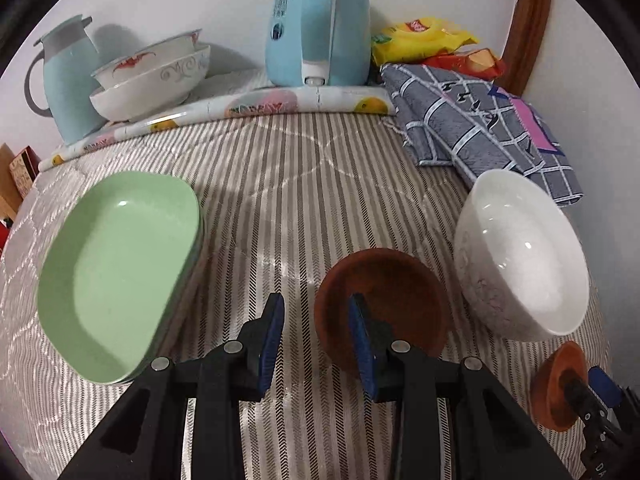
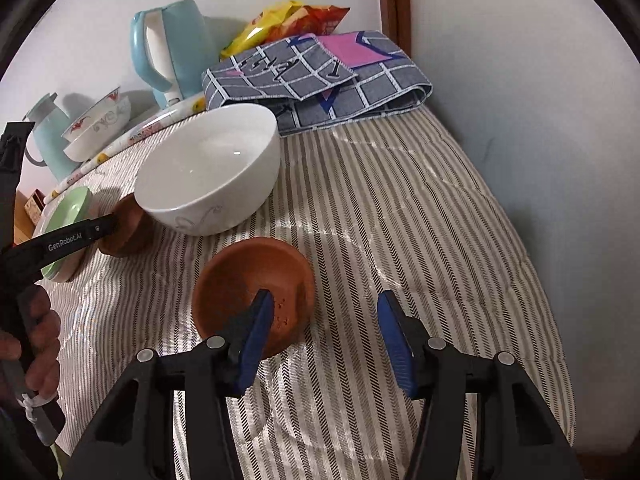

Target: Organize plates and bowls

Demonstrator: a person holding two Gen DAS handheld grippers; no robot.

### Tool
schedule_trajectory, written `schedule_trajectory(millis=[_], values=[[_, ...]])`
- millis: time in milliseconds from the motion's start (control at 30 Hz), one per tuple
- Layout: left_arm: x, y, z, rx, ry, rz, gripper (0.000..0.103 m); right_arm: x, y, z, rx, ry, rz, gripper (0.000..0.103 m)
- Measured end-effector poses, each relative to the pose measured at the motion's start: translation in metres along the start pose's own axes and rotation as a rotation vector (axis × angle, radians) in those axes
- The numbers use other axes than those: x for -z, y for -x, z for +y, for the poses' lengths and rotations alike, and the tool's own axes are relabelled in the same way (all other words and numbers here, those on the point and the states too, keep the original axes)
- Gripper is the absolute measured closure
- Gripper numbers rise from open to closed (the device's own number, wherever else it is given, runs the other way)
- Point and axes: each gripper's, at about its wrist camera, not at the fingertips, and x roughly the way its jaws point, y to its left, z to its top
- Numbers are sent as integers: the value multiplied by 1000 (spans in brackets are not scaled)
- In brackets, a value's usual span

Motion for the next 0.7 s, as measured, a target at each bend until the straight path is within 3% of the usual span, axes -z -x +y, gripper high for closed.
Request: schedule_trajectory(millis=[300,433,533,700], values=[[1,-9,3,41,10,13,70,4,-14,0,5,-16,11,52],[-1,-11,6,45,17,17,62,4,-15,0,11,-28,-4,52],[-2,-12,10,71,30,16,62,4,-16,0,13,-34,-16,52],[-1,-12,6,54,12,0,63,4,-16,-1,10,-43,-22,54]])
